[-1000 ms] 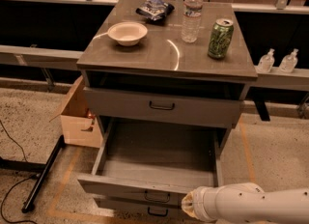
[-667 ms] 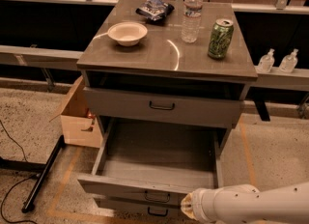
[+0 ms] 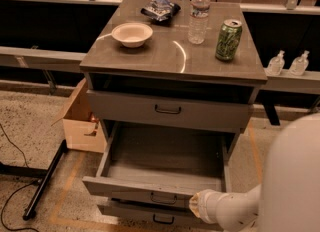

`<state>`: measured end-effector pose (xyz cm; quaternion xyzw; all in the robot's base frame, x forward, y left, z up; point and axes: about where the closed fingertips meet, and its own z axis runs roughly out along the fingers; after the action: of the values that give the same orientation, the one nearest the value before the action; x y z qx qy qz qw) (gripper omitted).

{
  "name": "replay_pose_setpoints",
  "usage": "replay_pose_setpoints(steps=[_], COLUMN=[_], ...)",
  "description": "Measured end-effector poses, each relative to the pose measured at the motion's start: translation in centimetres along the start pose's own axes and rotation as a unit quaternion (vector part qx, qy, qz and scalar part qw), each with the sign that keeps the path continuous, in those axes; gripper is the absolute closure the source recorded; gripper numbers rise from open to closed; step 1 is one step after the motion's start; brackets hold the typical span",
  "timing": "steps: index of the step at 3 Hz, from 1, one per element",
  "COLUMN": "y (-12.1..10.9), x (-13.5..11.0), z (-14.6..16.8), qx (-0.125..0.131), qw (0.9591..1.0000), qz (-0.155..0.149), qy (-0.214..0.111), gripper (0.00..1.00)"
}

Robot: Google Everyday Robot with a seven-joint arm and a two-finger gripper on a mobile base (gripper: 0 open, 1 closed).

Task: Close middle drawer

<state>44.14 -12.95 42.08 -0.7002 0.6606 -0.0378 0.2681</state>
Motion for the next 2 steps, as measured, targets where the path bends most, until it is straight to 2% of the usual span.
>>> replay_pose_setpoints(steps=[1,2], y=[-1.7,-4.6], x=[-1.0,-2.6], z=[2.0,3.6], qx=[0.044,0.099], qw=[0.999,0.9948], qz=[-0.011,-0.025], qy=[0.006,0.001], gripper=[1.0,1.0])
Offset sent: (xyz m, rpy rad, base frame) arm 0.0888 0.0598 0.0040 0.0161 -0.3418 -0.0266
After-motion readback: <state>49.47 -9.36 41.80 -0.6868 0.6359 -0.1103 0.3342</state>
